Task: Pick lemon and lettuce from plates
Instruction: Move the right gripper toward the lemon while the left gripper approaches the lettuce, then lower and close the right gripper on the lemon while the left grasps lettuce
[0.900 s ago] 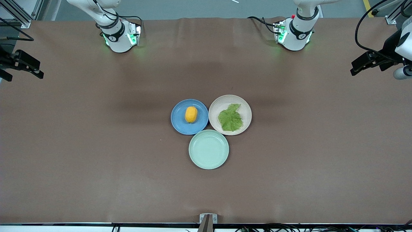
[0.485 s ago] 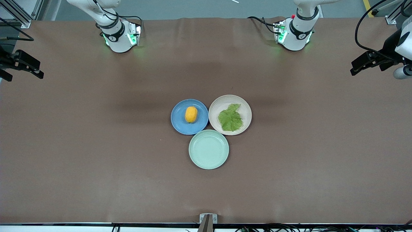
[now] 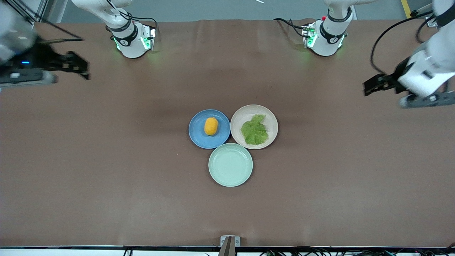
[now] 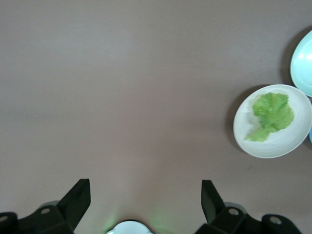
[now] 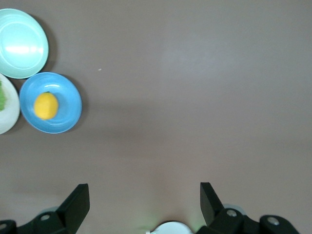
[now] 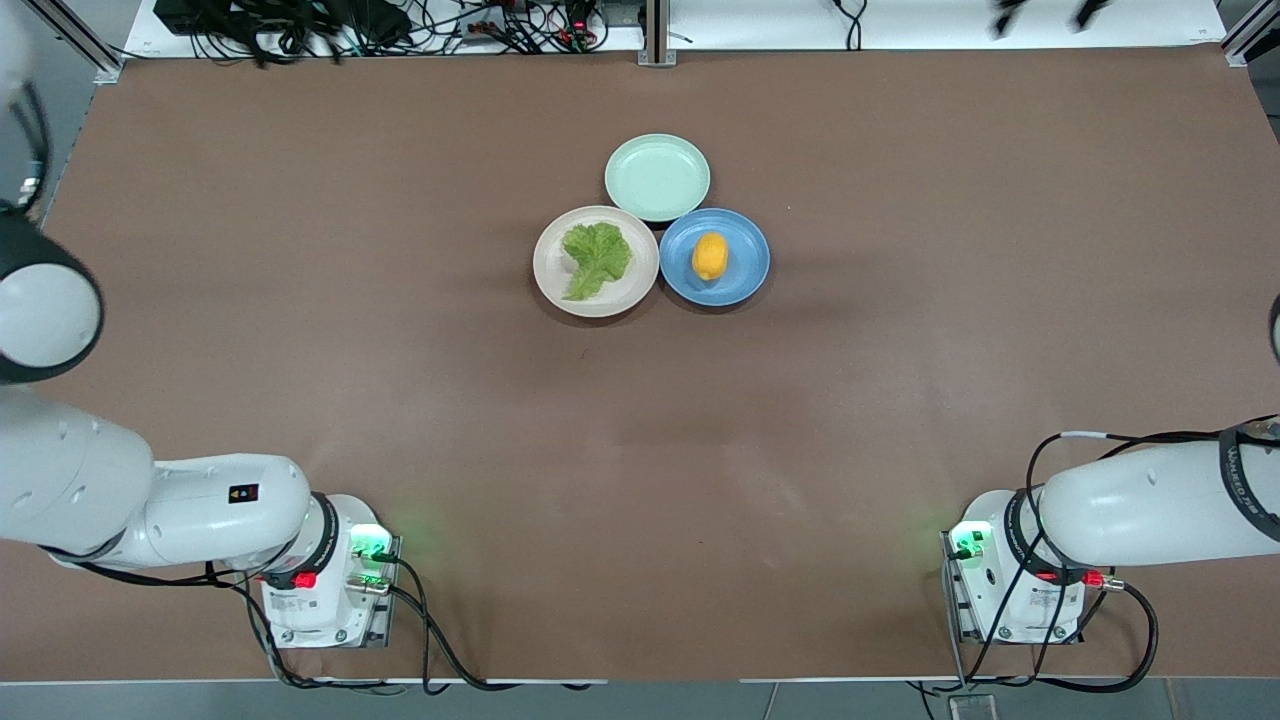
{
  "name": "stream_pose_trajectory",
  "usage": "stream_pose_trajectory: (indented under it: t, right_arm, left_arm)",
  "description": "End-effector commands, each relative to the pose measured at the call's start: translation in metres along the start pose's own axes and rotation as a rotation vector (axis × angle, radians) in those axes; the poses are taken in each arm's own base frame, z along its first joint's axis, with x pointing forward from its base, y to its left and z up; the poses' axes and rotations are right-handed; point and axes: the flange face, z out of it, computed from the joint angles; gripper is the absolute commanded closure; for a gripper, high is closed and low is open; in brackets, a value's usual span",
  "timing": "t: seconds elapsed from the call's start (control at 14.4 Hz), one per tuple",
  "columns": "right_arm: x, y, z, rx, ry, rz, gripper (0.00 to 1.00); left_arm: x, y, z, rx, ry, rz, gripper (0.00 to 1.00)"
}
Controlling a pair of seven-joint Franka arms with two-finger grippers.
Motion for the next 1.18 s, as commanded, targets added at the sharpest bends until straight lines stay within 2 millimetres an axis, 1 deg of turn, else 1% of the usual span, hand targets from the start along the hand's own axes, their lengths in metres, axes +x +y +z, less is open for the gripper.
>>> stream_pose_trajectory:
  t: [0.0,0.14,0.21,0.28,0.42,0.48,0.55,0.62,0.69,0.76,0.83,0.9,0.97,1.04,1.11]
  right_arm:
    - [0.01,-0.078,0.045,-0.032,-0.061,0.017,0.0]
    - [0.02,-0.134,0.078,-0.035,-0.053,0.035,0.0]
    - [0.023,-0.157,0.093,-0.029,-0.05,0.034,0.0]
    - [0.029,-0.176,0.109,-0.008,-0.05,0.046,0.0]
    - [0.039,-0.211,0.142,0.035,-0.052,0.08,0.0]
    - [0.042,-0.226,0.157,0.04,-0.044,0.07,0.0]
    - [0.046,-0.242,0.178,0.039,-0.045,0.054,0.0]
    - [0.051,-0.251,0.196,0.04,-0.047,0.052,0.0]
    - [0.053,-0.265,0.213,0.044,-0.04,0.044,0.0]
    - [0.058,-0.273,0.235,0.044,-0.039,0.041,0.0]
    - [0.063,-0.277,0.25,0.045,-0.04,0.041,0.0]
    - [0.063,-0.281,0.262,0.05,-0.033,0.037,0.0]
    - [0.061,-0.289,0.281,0.057,-0.02,0.031,0.0]
    - [0.059,-0.291,0.299,0.061,-0.008,0.028,0.0]
    - [0.057,-0.29,0.312,0.067,0.0,0.03,0.0]
  left_arm:
    - [0.012,0.077,0.04,-0.01,-0.014,-0.109,0.0]
    - [0.018,0.133,0.09,-0.012,-0.02,-0.23,0.0]
    - [0.024,0.152,0.113,0.004,0.009,-0.294,0.0]
    - [0.024,0.178,0.14,0.037,0.052,-0.34,0.0]
    - [0.034,0.206,0.192,0.052,0.07,-0.447,0.0]
    - [0.035,0.22,0.211,0.041,0.068,-0.496,0.0]
    - [0.035,0.234,0.234,0.027,0.063,-0.567,0.0]
    - [0.029,0.247,0.252,0.025,0.067,-0.633,0.0]
    - [0.021,0.258,0.27,0.034,0.086,-0.69,0.0]
    - [0.02,0.262,0.286,0.021,0.101,-0.762,0.0]
    - [0.019,0.268,0.297,0.005,0.101,-0.826,0.0]
    - [0.014,0.28,0.31,-0.002,0.093,-0.871,0.0]
    - [0.008,0.29,0.321,-0.012,0.09,-0.918,0.0]
    - [0.006,0.295,0.331,-0.018,0.086,-0.961,0.01]
    - [0.006,0.298,0.338,-0.025,0.081,-0.996,0.03]
